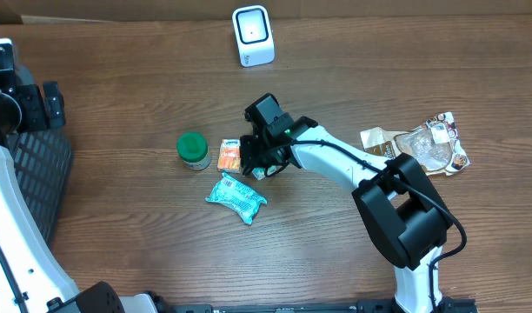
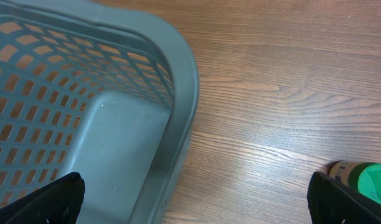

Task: Scan the item barcode
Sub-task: 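Grasp the green Kleenex tissue pack with the right gripper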

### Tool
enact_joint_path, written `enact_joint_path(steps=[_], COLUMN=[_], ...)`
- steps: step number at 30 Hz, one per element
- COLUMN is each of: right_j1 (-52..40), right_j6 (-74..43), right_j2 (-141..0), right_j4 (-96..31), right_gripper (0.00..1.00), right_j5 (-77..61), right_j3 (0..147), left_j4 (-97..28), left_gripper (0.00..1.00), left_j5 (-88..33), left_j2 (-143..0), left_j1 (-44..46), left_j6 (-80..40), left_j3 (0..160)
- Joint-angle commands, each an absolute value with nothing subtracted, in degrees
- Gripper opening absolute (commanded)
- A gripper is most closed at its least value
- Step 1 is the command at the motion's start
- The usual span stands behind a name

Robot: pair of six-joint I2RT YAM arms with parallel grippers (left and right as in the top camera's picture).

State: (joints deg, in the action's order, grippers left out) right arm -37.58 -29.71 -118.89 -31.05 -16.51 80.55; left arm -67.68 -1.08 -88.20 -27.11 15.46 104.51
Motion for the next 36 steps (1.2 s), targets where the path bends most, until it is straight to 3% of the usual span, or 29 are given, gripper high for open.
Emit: enact_joint_path(steps=[1,6,14,21,27,35,36], right_j1=[-37.5,-35.5,-25.6,-19.0,-21.6,-22.8,-22.8], right_j6=[-27.0,-25.5,-23.3,-16.3,-16.0,-14.7,-12.5], right_j2=[-119.1,-119.1,-119.0,-119.0,-119.1,-119.1,-119.1], right_j4=[-35.2,-43.2,-43.8,-36.1,-31.2,-26.4,-26.0], right_gripper=[0.04,0.04,0.04,0.06,0.25,0.44,0.52], right_j5=[-16.7,-10.3,-5.6,-22.8,-25.0,-25.4,-27.4], right_j3=[81.6,81.6,81.6,81.8,81.8,81.9,81.9], left_j4=[-67.5,-67.5,-67.5,-67.5,-67.5,-67.5,-67.5], left_gripper=[1.0,0.99,1.0,1.0,1.0,1.0,1.0], left_j5=[-1.1,-1.1,-1.1,-1.1,-1.1,-1.1,-1.1], left_j2=[-88.5,-88.5,-88.5,-88.5,-88.5,-88.5,-88.5], left_j1=[-27.4,-27.4,-27.4,-27.4,-27.4,-27.4,-27.4], left_j6=[16.7,16.7,16.7,16.7,16.7,16.7,16.7], left_j3=[104.7,104.7,104.7,104.7,104.7,104.7,104.7])
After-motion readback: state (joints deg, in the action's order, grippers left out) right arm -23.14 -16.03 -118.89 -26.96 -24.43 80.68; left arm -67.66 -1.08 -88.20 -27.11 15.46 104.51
